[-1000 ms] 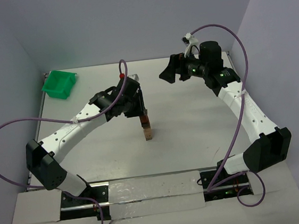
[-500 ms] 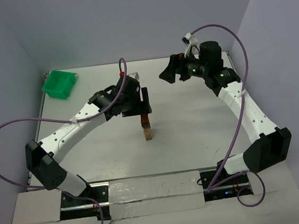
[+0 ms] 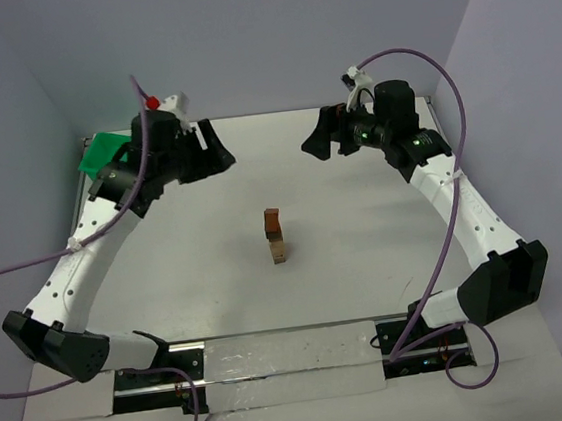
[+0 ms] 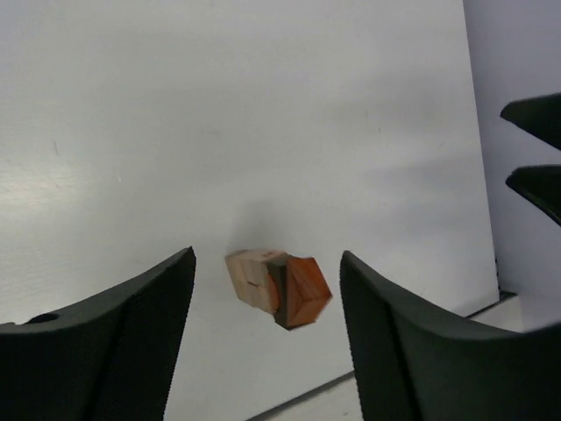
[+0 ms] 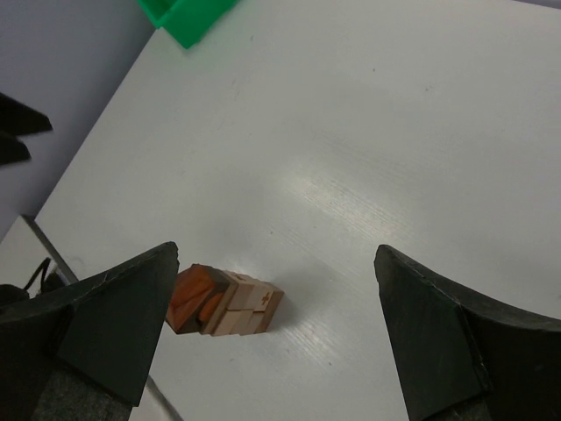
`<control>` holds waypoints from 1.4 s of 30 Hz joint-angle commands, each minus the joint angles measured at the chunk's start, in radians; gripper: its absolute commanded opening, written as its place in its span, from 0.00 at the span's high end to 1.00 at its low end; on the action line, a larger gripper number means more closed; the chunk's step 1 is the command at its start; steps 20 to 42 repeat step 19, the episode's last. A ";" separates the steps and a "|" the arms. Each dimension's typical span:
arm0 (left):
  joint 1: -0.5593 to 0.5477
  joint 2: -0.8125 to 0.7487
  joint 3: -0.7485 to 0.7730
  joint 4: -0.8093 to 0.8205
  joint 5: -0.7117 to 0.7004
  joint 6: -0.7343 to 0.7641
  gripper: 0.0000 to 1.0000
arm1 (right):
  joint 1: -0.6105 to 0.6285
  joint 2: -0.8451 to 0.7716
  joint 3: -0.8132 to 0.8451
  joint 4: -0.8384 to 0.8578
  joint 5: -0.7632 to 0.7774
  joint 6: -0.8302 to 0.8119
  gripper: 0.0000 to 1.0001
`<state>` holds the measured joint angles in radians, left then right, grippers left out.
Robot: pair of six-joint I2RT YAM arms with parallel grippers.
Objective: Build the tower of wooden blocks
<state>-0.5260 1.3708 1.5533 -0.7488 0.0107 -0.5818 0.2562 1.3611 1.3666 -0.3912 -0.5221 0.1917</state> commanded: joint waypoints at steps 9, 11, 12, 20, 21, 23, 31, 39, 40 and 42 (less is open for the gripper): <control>0.462 -0.042 -0.245 0.086 0.183 0.446 0.01 | -0.005 -0.184 -0.173 -0.081 0.332 -0.239 0.00; 0.497 -0.076 -0.332 0.152 0.193 0.448 0.01 | -0.009 -0.204 -0.239 -0.059 0.372 -0.241 0.00; 0.515 -0.103 -0.372 0.176 0.191 0.452 0.01 | -0.014 -0.220 -0.282 -0.041 0.399 -0.231 0.00; 0.554 -0.229 -0.514 0.245 0.144 0.454 0.01 | -0.046 -0.286 -0.430 0.006 0.512 -0.133 0.00; 0.554 -0.229 -0.514 0.245 0.144 0.454 0.01 | -0.046 -0.286 -0.430 0.006 0.512 -0.133 0.00; 0.554 -0.229 -0.514 0.245 0.144 0.454 0.01 | -0.046 -0.286 -0.430 0.006 0.512 -0.133 0.00; 0.554 -0.229 -0.514 0.245 0.144 0.454 0.01 | -0.046 -0.286 -0.430 0.006 0.512 -0.133 0.00; 0.554 -0.229 -0.514 0.245 0.144 0.454 0.01 | -0.046 -0.286 -0.430 0.006 0.512 -0.133 0.00; 0.554 -0.229 -0.514 0.245 0.144 0.454 0.01 | -0.046 -0.286 -0.430 0.006 0.512 -0.133 0.00; 0.554 -0.229 -0.514 0.245 0.144 0.454 0.01 | -0.046 -0.286 -0.430 0.006 0.512 -0.133 0.00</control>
